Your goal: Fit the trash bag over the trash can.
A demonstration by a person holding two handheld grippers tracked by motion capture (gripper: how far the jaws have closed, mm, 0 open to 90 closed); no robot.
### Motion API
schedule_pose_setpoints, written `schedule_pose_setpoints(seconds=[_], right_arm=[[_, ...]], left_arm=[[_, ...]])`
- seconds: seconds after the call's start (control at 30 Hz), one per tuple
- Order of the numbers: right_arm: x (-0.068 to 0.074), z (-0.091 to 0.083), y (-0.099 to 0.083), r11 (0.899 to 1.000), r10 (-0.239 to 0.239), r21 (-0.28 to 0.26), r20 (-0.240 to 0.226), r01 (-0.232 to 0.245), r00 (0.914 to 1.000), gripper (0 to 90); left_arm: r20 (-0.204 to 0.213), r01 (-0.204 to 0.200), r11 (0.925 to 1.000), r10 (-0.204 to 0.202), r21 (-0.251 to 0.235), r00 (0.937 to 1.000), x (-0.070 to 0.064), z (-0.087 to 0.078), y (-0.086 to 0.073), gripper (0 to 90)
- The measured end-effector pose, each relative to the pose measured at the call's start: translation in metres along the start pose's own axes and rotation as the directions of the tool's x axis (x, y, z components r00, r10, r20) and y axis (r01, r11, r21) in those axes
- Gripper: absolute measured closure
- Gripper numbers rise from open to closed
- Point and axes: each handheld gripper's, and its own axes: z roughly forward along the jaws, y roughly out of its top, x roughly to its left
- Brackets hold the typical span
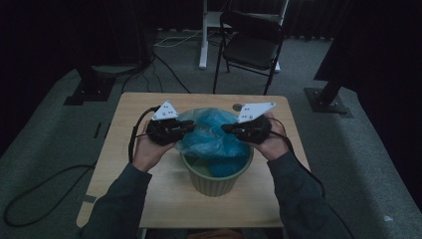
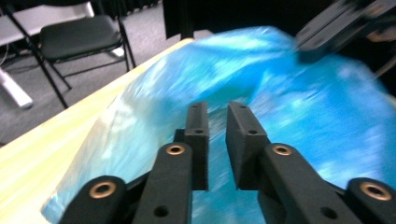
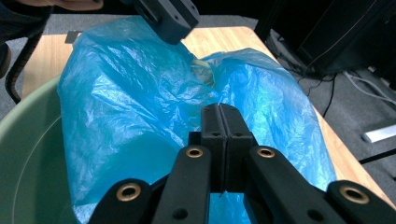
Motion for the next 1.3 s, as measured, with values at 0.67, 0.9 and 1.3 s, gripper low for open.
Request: schedule_pose_setpoints(seconds=[0.67, 0.9, 1.3], right_arm=[[-0.001, -0.019, -0.017, 0.998, -0.012, -0.06, 0.052, 0.015, 0.9986, 89.9], [-0.001, -0.019, -0.014, 0.996, -0.015, -0.085, 0.051, 0.019, 0.9986, 89.9], [-0.008, 0.003, -0.006, 0.997, -0.001, -0.078, 0.031, 0.004, 0.9995, 89.9]], left_arm=[[-0.03, 0.025, 0.9953, -0.023, 0.093, 0.9993, 0.007, 0.011, -0.011, 68.3], [-0.063, 0.027, 0.9903, -0.019, 0.136, 0.9978, 0.011, 0.03, -0.002, 59.7], [-0.089, 0.016, 0.9839, 0.0, 0.178, 0.9961, 0.02, 0.051, 0.002, 55.0]])
